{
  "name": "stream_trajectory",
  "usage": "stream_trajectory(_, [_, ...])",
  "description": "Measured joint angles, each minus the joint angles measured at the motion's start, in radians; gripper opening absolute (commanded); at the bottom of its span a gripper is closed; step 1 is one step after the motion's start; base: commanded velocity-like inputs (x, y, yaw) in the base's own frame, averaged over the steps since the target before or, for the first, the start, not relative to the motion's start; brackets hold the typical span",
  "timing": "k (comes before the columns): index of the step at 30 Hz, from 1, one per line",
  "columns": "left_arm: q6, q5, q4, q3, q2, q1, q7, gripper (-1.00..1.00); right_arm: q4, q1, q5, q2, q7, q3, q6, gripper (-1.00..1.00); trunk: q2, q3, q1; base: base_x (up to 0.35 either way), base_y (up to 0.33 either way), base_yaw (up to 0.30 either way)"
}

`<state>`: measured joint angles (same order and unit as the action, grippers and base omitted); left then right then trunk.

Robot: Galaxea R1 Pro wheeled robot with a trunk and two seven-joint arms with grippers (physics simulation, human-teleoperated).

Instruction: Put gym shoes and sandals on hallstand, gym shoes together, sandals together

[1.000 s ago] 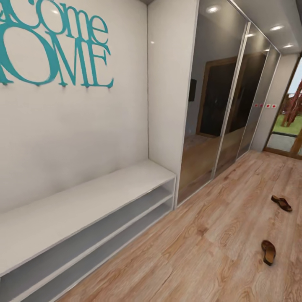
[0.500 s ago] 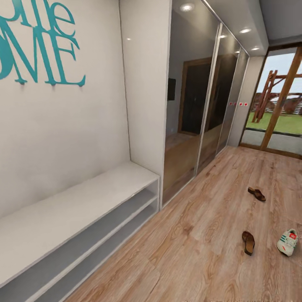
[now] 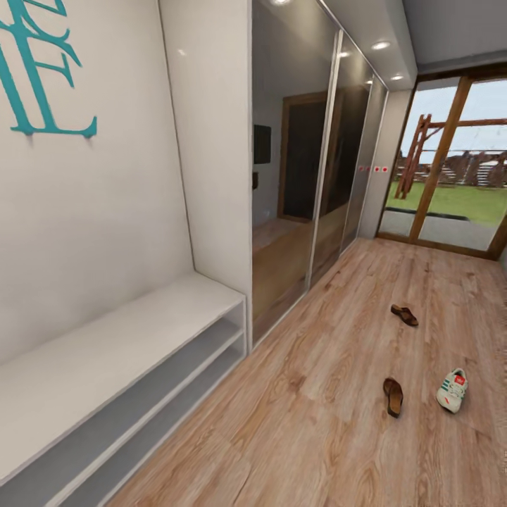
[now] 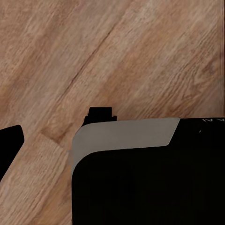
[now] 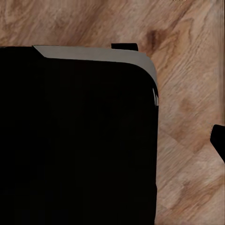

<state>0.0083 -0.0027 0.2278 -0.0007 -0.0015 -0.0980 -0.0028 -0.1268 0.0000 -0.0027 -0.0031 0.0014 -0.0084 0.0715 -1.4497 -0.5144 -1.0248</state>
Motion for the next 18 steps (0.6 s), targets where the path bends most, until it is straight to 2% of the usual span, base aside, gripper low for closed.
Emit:
stream_trajectory(8, [0.0, 0.0, 0.0, 0.001, 0.0, 0.0, 0.0, 1.0, 0.0, 0.0, 0.0, -0.001, 0.0, 0.0, 0.0, 1.0, 0.0, -0.01, 0.0, 0.189, -0.19, -0.171])
stream_trajectory(18, [0.0, 0.0, -0.001, -0.001, 0.0, 0.0, 0.0, 1.0, 0.0, 0.0, 0.002, -0.001, 0.0, 0.003, 0.0, 1.0, 0.0, -0.013, 0.0, 0.184, -0.239, -0.029])
